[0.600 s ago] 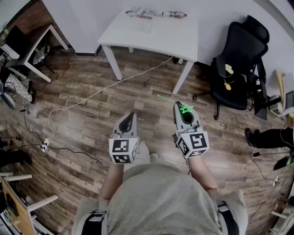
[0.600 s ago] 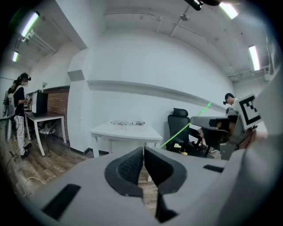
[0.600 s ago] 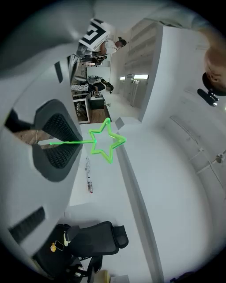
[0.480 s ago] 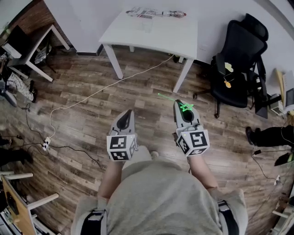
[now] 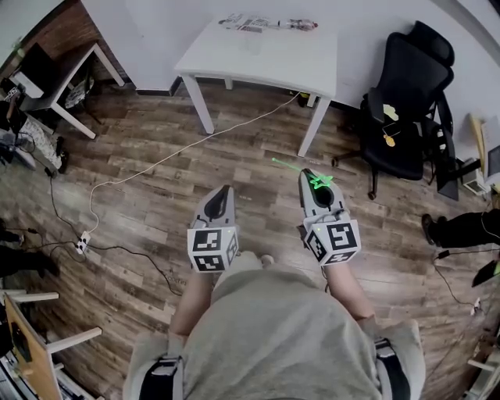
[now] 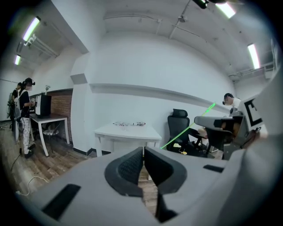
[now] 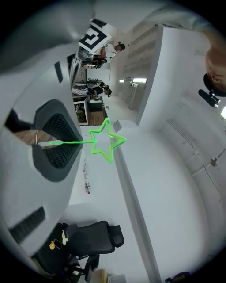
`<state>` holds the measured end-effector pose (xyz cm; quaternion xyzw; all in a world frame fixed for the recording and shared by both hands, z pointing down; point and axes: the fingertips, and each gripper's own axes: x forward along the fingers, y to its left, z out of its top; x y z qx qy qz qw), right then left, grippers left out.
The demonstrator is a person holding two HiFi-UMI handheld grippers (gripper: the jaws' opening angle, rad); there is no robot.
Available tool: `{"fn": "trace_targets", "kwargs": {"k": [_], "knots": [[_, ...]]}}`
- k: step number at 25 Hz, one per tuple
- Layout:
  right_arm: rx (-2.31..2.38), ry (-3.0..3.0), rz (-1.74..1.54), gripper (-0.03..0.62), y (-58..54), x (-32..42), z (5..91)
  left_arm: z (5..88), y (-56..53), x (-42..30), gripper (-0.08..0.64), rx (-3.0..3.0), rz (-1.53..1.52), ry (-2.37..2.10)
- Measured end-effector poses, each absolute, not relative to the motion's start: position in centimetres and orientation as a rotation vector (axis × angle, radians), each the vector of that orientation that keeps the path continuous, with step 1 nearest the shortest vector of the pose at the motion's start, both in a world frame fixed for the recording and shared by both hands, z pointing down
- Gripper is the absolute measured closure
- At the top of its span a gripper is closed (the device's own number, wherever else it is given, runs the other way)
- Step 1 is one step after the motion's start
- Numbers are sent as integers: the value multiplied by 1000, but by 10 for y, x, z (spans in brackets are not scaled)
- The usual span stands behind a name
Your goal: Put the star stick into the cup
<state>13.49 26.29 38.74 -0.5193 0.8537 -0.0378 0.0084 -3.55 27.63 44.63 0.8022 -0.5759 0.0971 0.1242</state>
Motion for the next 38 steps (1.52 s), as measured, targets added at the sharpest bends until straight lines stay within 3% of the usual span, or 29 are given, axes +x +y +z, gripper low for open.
{"fn": "trace_targets", "kwargs": {"k": [19, 38], "knots": [[-1614, 2661, -184, 575, 256, 137, 396, 449, 279, -23, 549, 2345, 259, -1647], [-1644, 2647, -124, 575, 127, 130, 390, 462, 150, -36, 549, 2306, 231, -1659]]}}
